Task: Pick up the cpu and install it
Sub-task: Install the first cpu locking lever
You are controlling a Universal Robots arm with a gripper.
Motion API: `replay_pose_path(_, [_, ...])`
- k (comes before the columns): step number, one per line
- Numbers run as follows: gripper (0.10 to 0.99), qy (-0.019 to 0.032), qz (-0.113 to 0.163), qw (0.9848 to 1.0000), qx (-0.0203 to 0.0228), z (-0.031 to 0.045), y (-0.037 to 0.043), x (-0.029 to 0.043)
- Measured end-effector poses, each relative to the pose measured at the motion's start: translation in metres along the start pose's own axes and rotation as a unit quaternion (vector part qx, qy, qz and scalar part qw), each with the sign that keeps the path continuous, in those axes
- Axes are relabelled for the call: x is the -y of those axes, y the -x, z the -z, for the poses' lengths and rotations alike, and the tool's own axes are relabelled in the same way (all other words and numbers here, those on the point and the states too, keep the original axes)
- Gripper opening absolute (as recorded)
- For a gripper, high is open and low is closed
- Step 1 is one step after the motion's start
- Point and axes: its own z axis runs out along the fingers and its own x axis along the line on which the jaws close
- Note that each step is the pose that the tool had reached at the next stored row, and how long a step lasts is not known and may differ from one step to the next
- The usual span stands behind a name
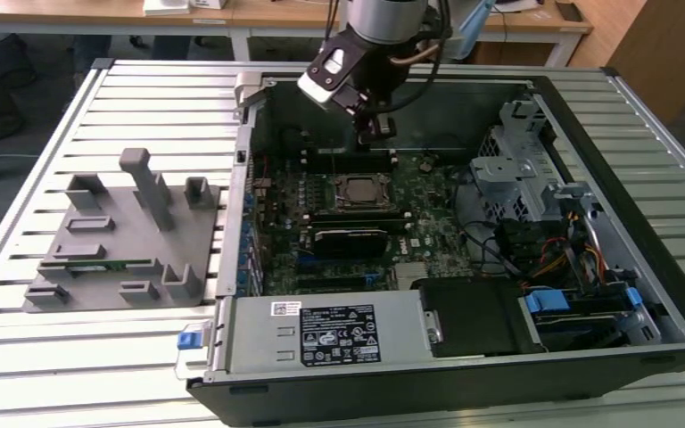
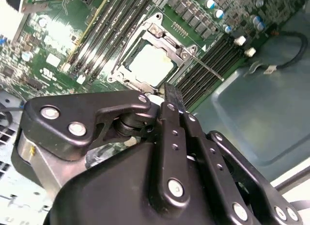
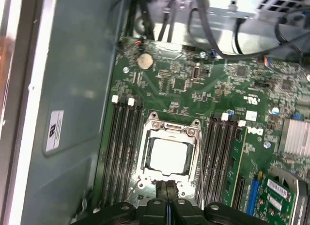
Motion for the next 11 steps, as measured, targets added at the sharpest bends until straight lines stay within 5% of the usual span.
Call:
replay_pose_path(6, [0.106, -0.0038, 0.053, 0.9986, 0.0012, -0.0015, 0.0001, 0.0000])
replay_pose_path(11, [0.106, -0.0069, 0.097, 0.9953, 0.0022, -0.0022, 0.0002, 0.0000])
